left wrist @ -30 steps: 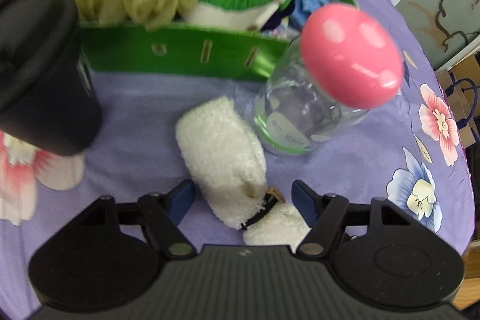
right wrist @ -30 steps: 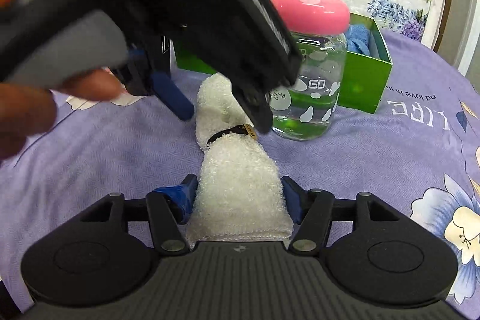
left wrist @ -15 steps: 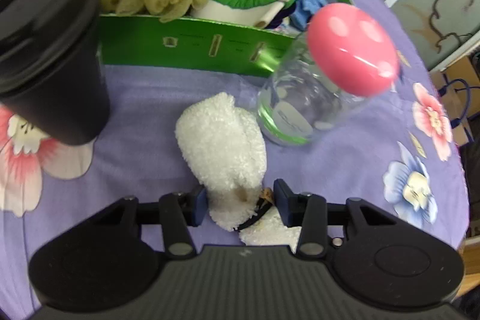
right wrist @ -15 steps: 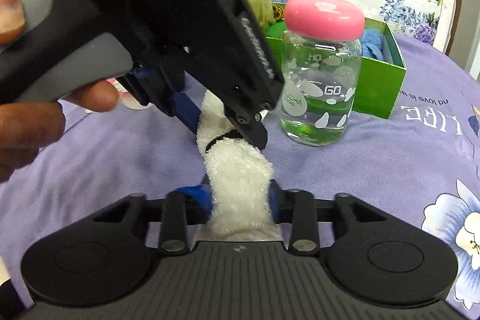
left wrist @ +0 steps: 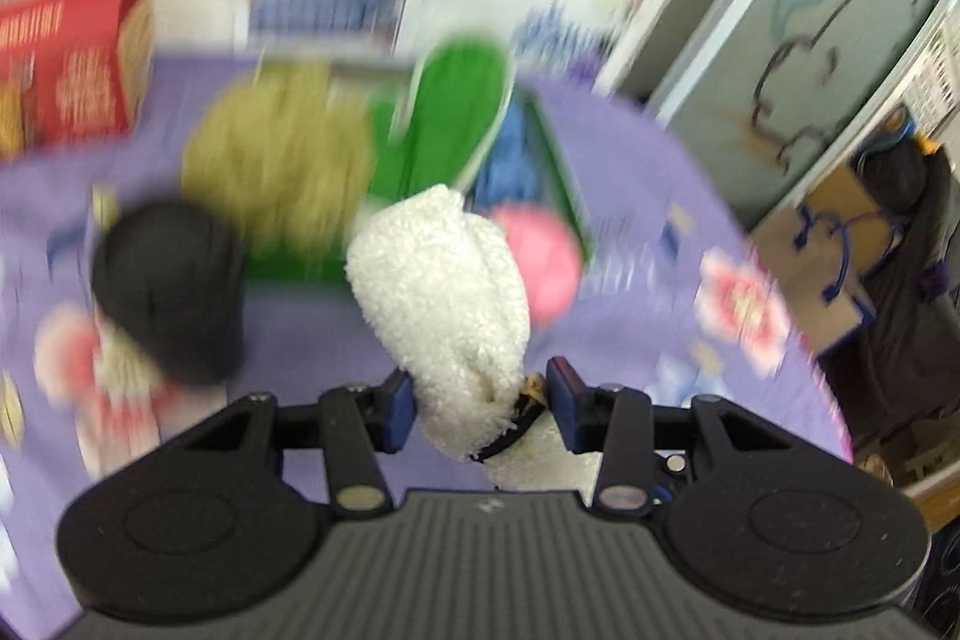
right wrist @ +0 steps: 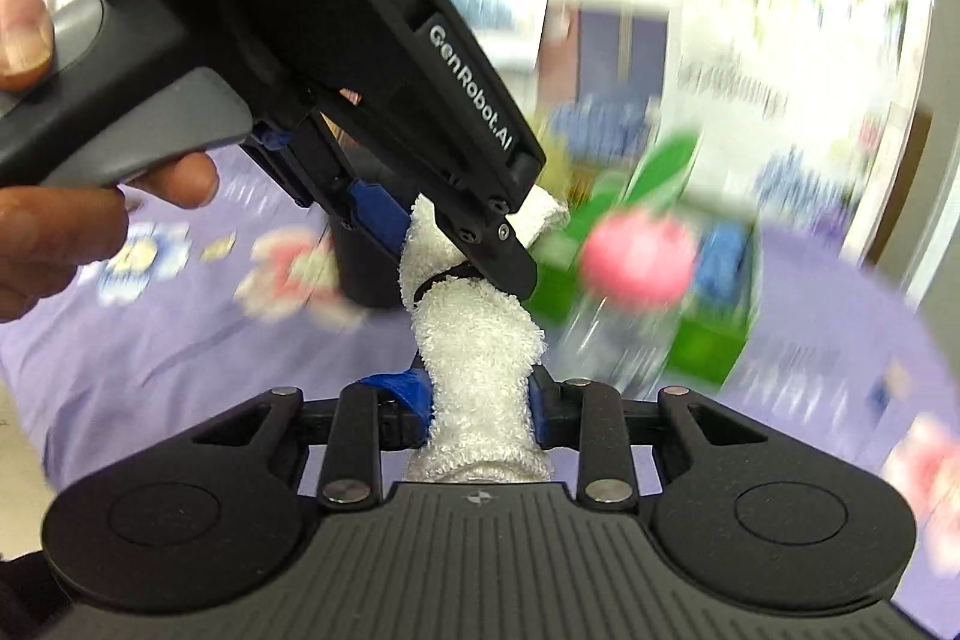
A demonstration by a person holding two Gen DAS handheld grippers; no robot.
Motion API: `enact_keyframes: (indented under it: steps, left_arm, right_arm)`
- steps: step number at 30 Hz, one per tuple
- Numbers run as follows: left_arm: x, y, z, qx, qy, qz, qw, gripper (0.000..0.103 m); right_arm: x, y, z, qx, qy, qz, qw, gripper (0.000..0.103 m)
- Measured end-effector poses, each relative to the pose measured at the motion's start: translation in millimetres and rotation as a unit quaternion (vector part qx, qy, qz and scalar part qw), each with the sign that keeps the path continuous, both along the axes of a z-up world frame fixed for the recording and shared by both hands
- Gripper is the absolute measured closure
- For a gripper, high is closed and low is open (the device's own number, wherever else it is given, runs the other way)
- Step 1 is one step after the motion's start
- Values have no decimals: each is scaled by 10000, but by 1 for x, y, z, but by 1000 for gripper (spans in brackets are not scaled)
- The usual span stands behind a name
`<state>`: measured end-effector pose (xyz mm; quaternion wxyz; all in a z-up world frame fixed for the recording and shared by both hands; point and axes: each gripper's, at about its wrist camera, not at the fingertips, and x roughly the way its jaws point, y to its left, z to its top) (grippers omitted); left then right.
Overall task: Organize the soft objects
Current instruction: 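Lift the towel roll with both grippers, lower it into the green box, open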
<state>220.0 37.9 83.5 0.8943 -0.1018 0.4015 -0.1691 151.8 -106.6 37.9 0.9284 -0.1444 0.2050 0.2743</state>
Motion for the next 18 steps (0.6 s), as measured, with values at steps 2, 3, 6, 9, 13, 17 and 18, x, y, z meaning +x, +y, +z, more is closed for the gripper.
enact_keyframes:
  steps: [2, 3, 6, 9, 13, 17, 18]
  left_arm:
    - [18, -4, 29, 83, -402, 20, 9992, 60]
    - [29, -5, 42, 130, -530, 67, 9985, 60]
    - [68, -9, 69, 393, -736, 193, 9963, 59]
    - [110, -10, 79, 542, -675, 348, 9956, 59]
    - [159, -9, 65, 757, -487, 525, 9946, 53]
    - [201, -9, 39, 1431, -298, 794, 9861, 30]
    - [206, -7, 33, 1536, -242, 889, 9838, 30]
  right_arm:
    - [26, -1, 24, 29, -256, 76, 9996, 90]
    - [41, -1, 34, 29, -349, 109, 9993, 90]
    - [92, 3, 59, 86, -404, 198, 9989, 90]
    - [137, 10, 68, 85, -283, 277, 9992, 90]
    - [183, 14, 62, 76, 8, 342, 9994, 87]
    - [222, 20, 42, -128, 491, 198, 9985, 82]
    - [224, 20, 39, -176, 547, 176, 9982, 81]
